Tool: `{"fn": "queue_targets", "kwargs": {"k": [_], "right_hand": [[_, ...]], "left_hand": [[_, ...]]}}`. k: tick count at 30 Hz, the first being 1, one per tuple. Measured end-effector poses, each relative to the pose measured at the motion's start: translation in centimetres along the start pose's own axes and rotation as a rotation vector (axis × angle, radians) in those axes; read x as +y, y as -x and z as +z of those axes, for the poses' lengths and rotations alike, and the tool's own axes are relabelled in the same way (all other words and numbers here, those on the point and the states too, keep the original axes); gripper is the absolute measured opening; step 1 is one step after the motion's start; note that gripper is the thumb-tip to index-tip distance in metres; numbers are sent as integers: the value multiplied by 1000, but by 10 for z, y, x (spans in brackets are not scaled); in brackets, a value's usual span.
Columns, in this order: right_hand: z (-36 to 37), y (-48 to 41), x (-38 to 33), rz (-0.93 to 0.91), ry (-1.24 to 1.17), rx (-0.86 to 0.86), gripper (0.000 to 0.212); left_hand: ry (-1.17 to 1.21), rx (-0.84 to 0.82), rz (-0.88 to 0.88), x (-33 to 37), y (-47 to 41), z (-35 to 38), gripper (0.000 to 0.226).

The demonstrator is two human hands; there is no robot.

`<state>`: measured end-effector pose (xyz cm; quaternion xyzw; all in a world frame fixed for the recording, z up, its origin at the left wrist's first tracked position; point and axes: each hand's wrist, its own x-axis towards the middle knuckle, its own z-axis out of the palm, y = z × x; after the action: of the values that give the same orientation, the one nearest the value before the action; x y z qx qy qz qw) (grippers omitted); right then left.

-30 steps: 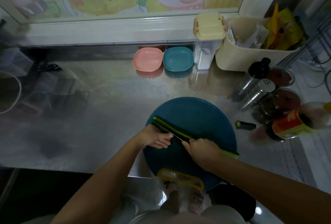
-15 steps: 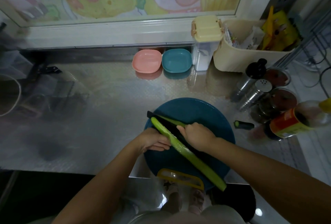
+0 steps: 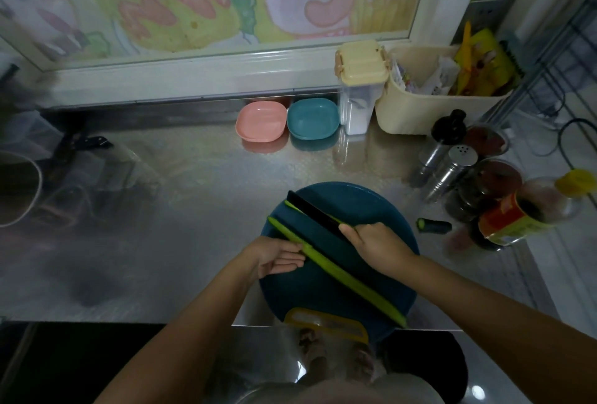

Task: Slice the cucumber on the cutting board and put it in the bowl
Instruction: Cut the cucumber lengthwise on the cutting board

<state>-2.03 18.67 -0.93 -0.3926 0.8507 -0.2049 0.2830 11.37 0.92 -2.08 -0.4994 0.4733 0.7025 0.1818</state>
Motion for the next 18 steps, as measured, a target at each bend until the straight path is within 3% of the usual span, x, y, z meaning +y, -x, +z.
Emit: {"fn": "queue_targets", "kwargs": {"k": [4,9,11,14,16,18], "right_hand": [[-11,8,8,26,-50,60,56],[-29,17,30,103,-99,159,56],[-36,22,38,126,-85,190,57],[-41,29,50,166,-49,223,57],[-41,33,58,184,-37,239,54],[-39,35,65,192,-24,246,49]], "left_hand": [[-33,98,-9,4,1,9,27],[-122,237,157,15,-8,32,37],[-411,331,333,17,-12,41,42],[-1059,401,719,12,-5,53,33],[-1258,255,927,3,-7,58,24],[-1431,114,1003,-7,-15,59,37]]}}
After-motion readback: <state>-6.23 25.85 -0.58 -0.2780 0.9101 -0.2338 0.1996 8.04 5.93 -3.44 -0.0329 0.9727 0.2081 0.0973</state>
